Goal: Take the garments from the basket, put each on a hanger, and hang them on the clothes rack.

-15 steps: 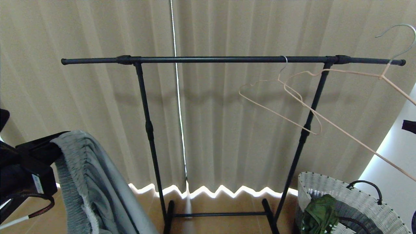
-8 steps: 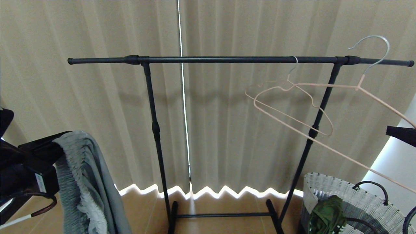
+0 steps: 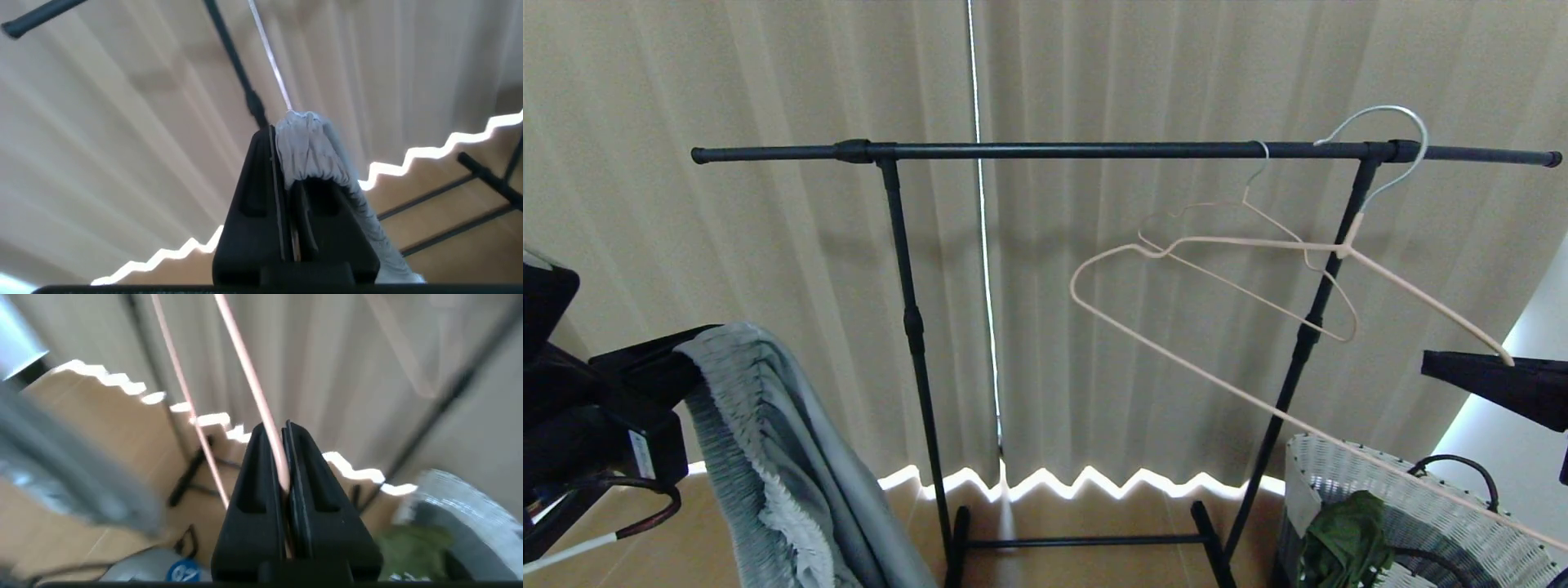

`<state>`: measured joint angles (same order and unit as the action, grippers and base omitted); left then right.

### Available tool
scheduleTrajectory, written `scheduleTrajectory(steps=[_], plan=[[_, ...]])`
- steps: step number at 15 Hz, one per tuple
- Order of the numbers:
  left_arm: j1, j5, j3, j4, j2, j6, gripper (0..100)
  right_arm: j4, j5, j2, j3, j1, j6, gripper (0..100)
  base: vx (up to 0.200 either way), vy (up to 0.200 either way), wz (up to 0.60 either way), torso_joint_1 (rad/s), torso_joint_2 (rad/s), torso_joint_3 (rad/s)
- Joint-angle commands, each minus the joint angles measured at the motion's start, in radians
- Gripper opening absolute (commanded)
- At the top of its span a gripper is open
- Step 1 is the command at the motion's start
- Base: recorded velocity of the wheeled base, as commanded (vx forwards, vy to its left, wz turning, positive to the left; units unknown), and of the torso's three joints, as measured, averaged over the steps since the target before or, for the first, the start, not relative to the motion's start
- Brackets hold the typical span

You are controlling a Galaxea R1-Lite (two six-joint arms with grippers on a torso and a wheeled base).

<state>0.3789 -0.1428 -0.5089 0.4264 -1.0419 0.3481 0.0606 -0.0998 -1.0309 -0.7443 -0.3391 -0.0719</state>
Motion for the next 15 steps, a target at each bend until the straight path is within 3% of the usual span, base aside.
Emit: scheduleTrajectory(steps=[1, 6, 7, 10, 15], plan=[[0.038, -0.003, -0.033, 0.002, -0.041, -0.003, 0, 0.001, 0.0, -0.008, 0.031, -0.037, -0.009, 0, 0.0, 0.0, 0.0, 0.0, 0.0, 0.0], [0.069, -0.012, -0.154, 0.003, -0.179, -0.04, 0, -0.13, -0.001, -0.046, 0.103, -0.041, -0.011, 0, 0.0, 0.0, 0.0, 0.0, 0.0, 0.0], [0.078, -0.029, -0.207, 0.002, -0.242, -0.081, 0, -0.13, -0.001, -0.063, 0.106, -0.07, -0.019, 0, 0.0, 0.0, 0.0, 0.0, 0.0, 0.0], [0.138, -0.204, -0.321, 0.0, -0.394, -0.189, 0, -0.134, 0.0, -0.067, 0.098, -0.216, -0.143, 0, 0.0, 0.0, 0.0, 0.0, 0.0, 0.0], [0.169, -0.37, -0.48, -0.001, -0.58, -0.261, 0, -0.134, 0.0, -0.067, 0.091, -0.363, -0.206, 0, 0.0, 0.0, 0.0, 0.0, 0.0, 0.0]])
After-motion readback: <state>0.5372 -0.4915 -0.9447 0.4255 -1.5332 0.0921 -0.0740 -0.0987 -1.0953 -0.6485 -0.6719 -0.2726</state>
